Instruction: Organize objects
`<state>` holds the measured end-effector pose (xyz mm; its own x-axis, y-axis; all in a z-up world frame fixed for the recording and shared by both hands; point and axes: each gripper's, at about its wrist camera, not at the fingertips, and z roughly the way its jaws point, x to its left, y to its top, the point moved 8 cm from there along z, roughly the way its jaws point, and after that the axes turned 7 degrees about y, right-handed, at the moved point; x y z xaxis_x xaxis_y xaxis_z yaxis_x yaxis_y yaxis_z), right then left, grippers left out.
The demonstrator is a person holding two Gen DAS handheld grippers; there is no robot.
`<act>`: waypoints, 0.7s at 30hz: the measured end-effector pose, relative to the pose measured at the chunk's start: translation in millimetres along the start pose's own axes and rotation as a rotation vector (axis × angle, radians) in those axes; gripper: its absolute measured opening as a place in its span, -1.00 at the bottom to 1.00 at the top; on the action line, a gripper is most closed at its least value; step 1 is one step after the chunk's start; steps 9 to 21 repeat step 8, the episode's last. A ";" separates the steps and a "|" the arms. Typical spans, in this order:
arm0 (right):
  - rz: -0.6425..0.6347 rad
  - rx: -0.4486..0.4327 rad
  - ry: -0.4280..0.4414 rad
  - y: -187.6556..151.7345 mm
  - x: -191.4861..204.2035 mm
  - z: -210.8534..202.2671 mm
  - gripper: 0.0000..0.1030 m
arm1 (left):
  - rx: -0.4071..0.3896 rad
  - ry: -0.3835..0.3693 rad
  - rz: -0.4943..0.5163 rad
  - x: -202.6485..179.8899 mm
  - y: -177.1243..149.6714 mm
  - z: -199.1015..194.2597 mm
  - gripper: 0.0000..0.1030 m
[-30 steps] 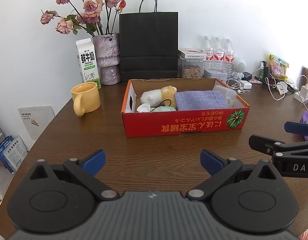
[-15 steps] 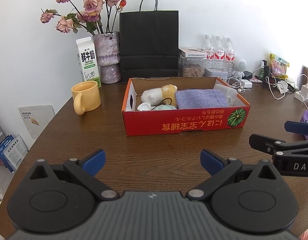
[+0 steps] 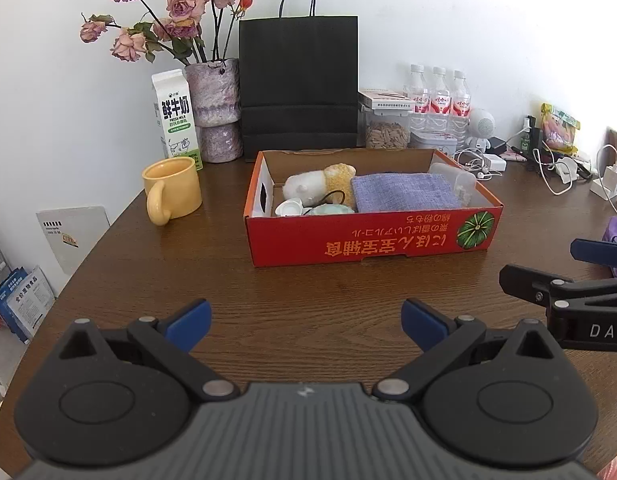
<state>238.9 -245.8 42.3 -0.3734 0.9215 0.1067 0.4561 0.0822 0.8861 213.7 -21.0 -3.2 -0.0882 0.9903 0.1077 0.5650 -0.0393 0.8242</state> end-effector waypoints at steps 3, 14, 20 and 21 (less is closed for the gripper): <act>0.001 0.001 0.000 -0.4 0.0 -0.1 1.00 | 0.008 -0.009 -0.011 0.6 -1.6 1.1 1.00; -0.001 0.001 0.001 -2.5 1.3 -0.1 1.00 | 0.008 -0.008 -0.010 1.0 -1.3 0.7 1.00; -0.001 0.001 0.001 -2.5 1.3 -0.1 1.00 | 0.008 -0.008 -0.010 1.0 -1.3 0.7 1.00; -0.001 0.001 0.001 -2.5 1.3 -0.1 1.00 | 0.008 -0.008 -0.010 1.0 -1.3 0.7 1.00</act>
